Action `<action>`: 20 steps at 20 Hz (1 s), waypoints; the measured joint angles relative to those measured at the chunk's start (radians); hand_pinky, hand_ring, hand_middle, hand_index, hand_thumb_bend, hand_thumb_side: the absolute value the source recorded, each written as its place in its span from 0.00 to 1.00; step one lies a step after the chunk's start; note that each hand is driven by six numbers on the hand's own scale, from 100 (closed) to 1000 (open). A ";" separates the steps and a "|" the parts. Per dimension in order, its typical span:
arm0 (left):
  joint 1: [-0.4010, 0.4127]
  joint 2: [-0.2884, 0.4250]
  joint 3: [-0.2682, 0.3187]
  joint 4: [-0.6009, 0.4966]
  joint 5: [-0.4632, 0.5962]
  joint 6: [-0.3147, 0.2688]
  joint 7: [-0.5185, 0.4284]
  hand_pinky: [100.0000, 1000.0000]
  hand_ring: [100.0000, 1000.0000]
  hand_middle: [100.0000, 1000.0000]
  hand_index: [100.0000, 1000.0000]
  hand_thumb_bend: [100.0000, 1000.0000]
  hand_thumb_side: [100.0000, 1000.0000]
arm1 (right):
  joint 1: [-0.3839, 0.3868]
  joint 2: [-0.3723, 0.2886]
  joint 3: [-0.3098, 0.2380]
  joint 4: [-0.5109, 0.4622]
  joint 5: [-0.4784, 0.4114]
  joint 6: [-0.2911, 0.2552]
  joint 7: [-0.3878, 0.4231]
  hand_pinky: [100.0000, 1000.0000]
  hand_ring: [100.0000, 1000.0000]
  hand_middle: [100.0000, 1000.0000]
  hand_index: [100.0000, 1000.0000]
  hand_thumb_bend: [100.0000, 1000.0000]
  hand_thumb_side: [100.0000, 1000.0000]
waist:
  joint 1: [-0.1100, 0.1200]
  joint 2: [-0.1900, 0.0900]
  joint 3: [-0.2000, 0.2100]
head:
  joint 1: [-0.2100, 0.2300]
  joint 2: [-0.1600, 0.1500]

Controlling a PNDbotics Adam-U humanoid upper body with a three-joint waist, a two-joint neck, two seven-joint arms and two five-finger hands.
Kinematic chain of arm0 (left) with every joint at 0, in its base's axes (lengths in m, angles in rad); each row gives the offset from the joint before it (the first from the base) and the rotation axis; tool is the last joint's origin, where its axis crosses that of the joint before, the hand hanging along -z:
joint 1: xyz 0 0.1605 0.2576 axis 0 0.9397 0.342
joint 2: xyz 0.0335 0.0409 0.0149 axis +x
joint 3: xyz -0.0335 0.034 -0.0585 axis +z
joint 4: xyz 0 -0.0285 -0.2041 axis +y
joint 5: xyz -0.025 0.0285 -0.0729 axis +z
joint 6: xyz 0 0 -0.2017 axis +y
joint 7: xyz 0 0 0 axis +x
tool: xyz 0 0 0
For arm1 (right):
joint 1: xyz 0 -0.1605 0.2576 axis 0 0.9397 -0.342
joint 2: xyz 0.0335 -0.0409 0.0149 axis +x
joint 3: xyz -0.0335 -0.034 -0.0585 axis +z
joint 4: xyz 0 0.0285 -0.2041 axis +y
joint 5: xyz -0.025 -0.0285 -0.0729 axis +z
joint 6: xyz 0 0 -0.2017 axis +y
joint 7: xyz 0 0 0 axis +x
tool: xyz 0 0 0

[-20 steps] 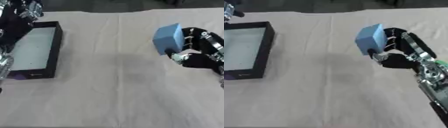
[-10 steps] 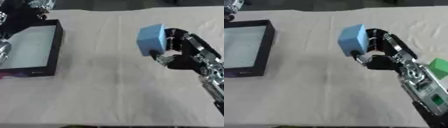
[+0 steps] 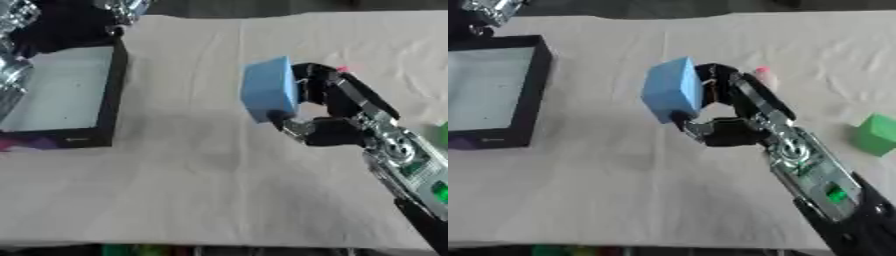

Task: Pick up the objects with one hand, pass them to the other hand, and then place them into the box on the other side of the table.

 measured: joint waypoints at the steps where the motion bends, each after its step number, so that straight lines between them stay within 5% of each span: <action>1: -0.010 -0.001 -0.009 0.000 -0.006 0.010 -0.017 0.64 0.73 0.67 0.71 0.04 0.38 | -0.002 0.006 0.008 0.011 0.004 -0.012 -0.003 0.60 0.57 0.49 0.56 0.00 0.00 | 0.001 0.000 0.001 | 0.000 0.000; 10: -0.113 -0.056 -0.113 0.014 -0.089 0.091 -0.177 0.67 0.75 0.70 0.73 0.09 0.40 | -0.027 0.064 0.059 0.126 0.055 -0.097 -0.021 0.61 0.58 0.50 0.56 0.00 0.00 | 0.010 -0.012 0.011 | -0.002 0.010; 20: -0.183 -0.117 -0.192 0.074 -0.195 0.150 -0.343 0.71 0.77 0.71 0.75 0.11 0.43 | -0.047 0.101 0.070 0.177 0.080 -0.129 -0.024 0.61 0.58 0.50 0.56 0.00 0.00 | 0.012 -0.024 0.023 | -0.014 0.016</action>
